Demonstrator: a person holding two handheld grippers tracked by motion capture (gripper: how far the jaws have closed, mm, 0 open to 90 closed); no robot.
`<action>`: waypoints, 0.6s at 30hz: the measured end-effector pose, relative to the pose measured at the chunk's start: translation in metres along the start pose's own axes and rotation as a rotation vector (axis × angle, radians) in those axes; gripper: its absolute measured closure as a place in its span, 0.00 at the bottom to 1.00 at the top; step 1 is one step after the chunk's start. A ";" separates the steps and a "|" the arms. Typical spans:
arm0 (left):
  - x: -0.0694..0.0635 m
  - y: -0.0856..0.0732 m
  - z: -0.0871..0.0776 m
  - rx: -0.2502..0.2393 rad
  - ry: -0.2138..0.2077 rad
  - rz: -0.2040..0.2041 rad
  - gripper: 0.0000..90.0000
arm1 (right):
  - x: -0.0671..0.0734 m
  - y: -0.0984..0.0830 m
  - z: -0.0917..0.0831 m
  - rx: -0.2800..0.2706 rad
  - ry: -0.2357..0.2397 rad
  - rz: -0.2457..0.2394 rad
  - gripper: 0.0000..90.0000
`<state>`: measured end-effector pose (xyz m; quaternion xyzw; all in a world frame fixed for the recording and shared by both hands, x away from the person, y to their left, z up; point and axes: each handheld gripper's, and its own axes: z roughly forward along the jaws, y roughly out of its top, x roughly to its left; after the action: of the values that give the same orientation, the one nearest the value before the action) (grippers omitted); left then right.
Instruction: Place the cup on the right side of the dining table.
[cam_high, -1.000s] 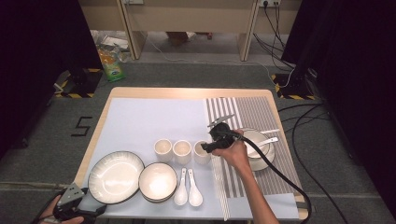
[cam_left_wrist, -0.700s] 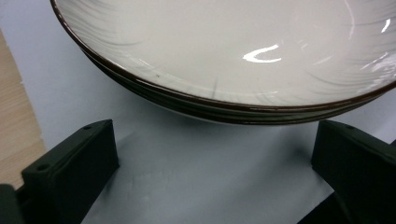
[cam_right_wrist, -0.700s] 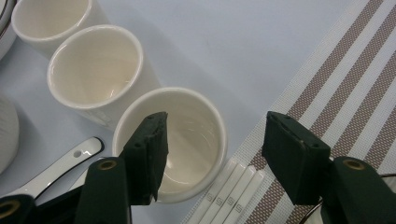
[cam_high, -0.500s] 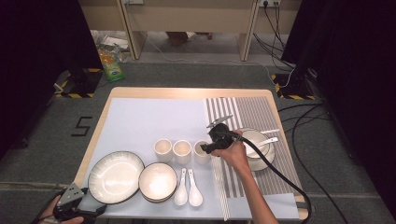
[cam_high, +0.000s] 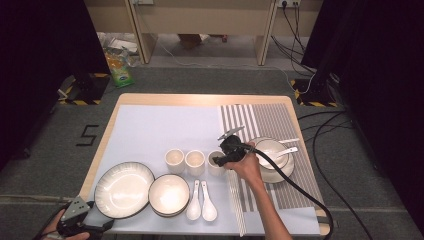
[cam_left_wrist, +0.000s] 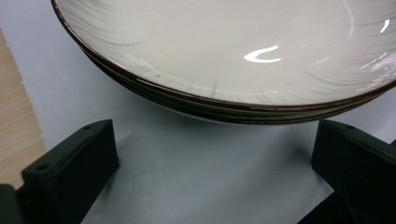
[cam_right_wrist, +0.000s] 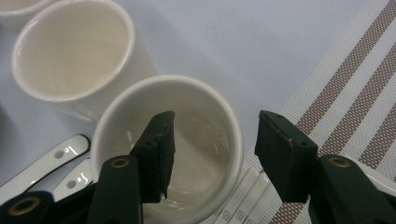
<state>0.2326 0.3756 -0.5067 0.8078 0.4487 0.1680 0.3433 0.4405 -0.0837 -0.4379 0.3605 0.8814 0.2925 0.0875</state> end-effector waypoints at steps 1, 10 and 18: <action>0.000 0.000 0.000 0.000 0.000 0.000 0.00 | -0.001 -0.001 0.001 -0.001 -0.001 -0.001 0.55; 0.000 0.000 0.000 0.002 0.000 0.001 0.00 | -0.003 -0.003 0.009 0.014 0.020 -0.022 0.70; 0.000 0.000 0.000 0.000 -0.001 0.000 0.00 | -0.002 -0.005 0.011 0.024 -0.001 -0.057 0.83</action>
<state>0.2326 0.3756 -0.5068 0.8079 0.4484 0.1679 0.3435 0.4434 -0.0830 -0.4493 0.3366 0.8946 0.2790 0.0920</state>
